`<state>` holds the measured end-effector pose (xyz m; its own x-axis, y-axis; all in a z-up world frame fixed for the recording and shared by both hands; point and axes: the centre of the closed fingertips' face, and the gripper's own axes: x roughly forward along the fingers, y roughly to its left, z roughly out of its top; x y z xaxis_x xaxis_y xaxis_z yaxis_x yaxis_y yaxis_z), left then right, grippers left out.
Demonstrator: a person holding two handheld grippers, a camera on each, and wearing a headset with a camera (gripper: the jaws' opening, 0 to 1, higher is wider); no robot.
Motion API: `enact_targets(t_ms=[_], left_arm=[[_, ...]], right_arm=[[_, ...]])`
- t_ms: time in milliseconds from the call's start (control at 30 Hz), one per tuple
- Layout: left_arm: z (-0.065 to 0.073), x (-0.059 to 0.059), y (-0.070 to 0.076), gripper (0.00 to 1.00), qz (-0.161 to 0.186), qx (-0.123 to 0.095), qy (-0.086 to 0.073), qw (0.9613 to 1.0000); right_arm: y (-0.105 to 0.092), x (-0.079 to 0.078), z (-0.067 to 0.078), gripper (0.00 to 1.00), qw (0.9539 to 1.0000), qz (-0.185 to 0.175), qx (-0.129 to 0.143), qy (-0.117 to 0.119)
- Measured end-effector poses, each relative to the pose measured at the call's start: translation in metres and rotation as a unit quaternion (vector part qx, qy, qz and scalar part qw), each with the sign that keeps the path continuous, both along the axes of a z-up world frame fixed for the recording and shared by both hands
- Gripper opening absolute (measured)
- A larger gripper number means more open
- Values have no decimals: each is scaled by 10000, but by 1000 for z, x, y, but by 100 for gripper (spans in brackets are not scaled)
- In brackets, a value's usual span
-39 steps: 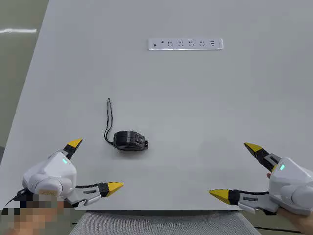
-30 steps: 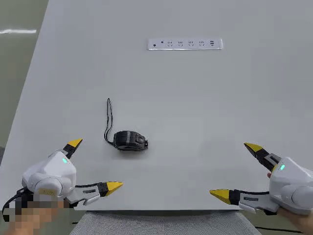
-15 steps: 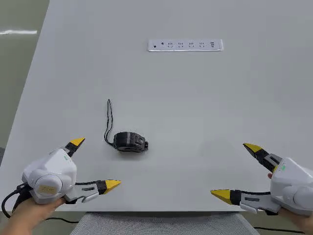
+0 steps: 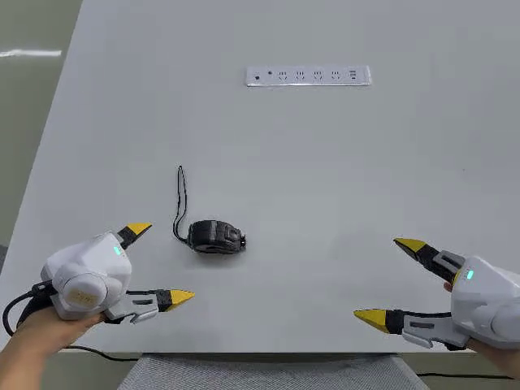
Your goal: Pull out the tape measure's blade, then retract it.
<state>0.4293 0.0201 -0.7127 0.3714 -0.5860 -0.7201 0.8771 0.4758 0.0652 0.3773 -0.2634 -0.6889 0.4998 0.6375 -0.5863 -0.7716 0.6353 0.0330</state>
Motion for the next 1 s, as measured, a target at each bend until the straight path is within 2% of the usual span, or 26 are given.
enact_targets(t_ms=[333, 867, 1000], left_arm=[[-9, 7, -3, 69, -427, 195, 29, 9989], [-21, 18, -7, 63, -942, 475, 19, 9944], [-22, 21, -9, 61, -1035, 488, 7, 9934]], right_arm=[[7, 9, 0, 68, 9994, 339, -76, -80], [27, 25, -8, 61, 9957, 910, -133, -115], [31, 28, -11, 61, 9946, 1017, -157, -106]])
